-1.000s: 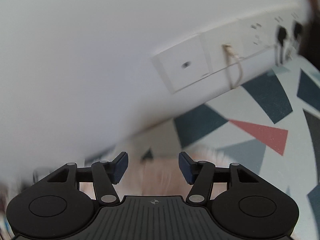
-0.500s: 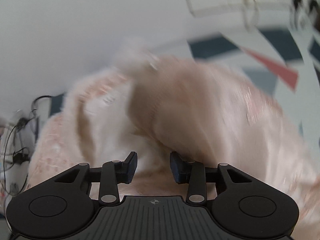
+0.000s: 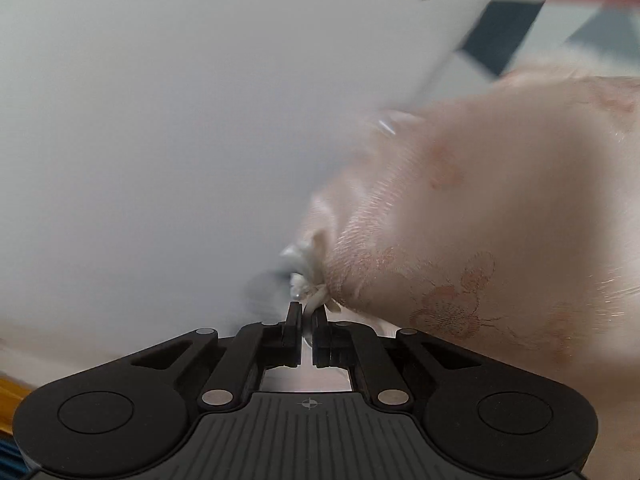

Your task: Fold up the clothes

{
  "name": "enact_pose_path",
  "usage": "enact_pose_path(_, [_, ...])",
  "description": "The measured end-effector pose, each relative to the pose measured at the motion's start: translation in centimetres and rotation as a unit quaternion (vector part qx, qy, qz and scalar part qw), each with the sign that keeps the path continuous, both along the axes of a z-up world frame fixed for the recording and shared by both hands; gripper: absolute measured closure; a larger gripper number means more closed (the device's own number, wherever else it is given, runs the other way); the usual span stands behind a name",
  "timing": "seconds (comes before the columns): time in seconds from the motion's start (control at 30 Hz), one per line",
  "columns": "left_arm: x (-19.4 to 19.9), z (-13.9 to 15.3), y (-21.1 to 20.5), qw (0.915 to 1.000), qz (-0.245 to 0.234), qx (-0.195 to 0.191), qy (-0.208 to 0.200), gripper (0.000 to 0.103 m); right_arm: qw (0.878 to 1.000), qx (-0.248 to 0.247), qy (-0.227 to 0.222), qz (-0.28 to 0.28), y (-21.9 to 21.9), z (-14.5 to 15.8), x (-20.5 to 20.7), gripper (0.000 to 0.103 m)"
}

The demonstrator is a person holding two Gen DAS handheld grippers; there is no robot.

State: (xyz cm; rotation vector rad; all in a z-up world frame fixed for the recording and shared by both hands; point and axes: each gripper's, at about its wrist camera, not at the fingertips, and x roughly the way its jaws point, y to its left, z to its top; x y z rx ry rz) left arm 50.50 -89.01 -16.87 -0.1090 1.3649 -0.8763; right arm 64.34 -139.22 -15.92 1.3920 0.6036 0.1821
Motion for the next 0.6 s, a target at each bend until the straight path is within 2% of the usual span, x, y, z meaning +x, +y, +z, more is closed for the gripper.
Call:
enact_pose_path(0.03, [0.0,-0.1,0.1,1.0,0.001,-0.002,0.001,0.083,0.999,0.029,-0.021,-0.009,-0.5,0.3,-0.2,0.098])
enact_pose_path(0.17, [0.2,-0.4,0.4,0.9999,0.005,-0.009,0.007,0.081,0.996,0.062,-0.052,-0.041,-2.7,1.2,-1.1,0.098])
enact_pose_path(0.27, [0.3,-0.7,0.8,0.9998,0.008,-0.016,0.013,0.081,0.981,0.154,-0.085,-0.077,-4.6,0.3,-2.4,0.097])
enact_pose_path(0.33, [0.4,-1.0,1.1,0.9995,0.013,-0.021,0.019,0.081,0.978,0.163,-0.094,-0.093,-5.5,0.0,-3.1,0.093])
enact_pose_path(0.37, [0.5,-1.0,1.1,0.9994,0.014,-0.022,0.022,0.081,0.984,0.13,-0.064,-0.101,-5.9,0.1,-3.5,0.089])
enact_pose_path(0.4, [0.5,-1.1,1.1,0.9994,0.014,-0.023,0.023,0.081,0.989,0.097,-0.035,-0.109,-6.3,0.1,-3.9,0.072])
enact_pose_path(0.43, [0.6,-1.1,1.1,0.9994,0.014,-0.022,0.023,0.081,0.991,0.061,-0.005,-0.117,-6.7,0.2,-4.2,0.063])
enact_pose_path(0.5, [0.7,-1.0,0.8,0.9995,0.011,-0.021,0.021,0.081,0.992,-0.017,0.04,-0.117,-6.7,0.3,-4.4,0.064])
enact_pose_path(0.6, [0.8,-1.0,0.2,0.9997,0.005,-0.017,0.014,0.081,0.988,-0.099,0.065,-0.097,-5.1,0.3,-5.2,0.067])
